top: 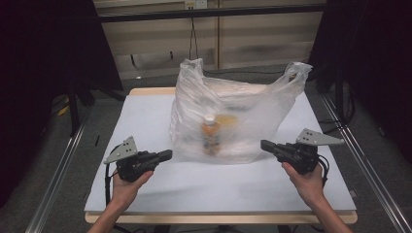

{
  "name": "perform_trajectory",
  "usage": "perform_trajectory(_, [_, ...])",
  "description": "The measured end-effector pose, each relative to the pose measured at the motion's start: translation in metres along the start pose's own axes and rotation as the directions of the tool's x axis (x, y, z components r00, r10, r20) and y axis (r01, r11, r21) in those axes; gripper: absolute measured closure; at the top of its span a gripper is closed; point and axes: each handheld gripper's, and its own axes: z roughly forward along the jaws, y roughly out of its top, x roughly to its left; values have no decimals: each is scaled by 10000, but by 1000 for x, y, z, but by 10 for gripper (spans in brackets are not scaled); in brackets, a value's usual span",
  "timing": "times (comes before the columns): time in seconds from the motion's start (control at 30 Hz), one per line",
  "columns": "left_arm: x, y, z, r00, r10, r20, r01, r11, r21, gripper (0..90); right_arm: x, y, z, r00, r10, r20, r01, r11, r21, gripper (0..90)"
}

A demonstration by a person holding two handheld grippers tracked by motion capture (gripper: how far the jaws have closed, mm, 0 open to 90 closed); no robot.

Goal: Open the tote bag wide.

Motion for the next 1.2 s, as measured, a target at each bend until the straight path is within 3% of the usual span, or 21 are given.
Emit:
perform_trajectory(0.2, [1,17,15,9997,214,149,-212,9997,-147,900,3,23,14,9988,-356,-333,352,9993,-108,900])
perform_trajectory(0.3, [3,23,22,9996,75,262,-69,9997,-222,900,4,35,18,9980,-467,-426,457,9987,-245,900])
perform_trajectory(0.47, [8,38,31,9989,340,314,-332,9991,-268,900,4,57,23,9967,-671,-455,653,9970,-414,900])
perform_trajectory(0.67, [14,54,40,9982,386,461,-365,9983,-454,900,3,77,31,9932,-985,-614,951,9939,-554,900])
perform_trajectory(0.87, [19,69,50,9975,408,576,-373,9974,-616,900,2,94,43,9914,-1225,-451,1201,9914,-527,900])
perform_trajectory(1.2, [30,97,72,9967,468,658,-424,9969,-669,900,1,130,62,9894,-1312,-621,1265,9892,-744,900])
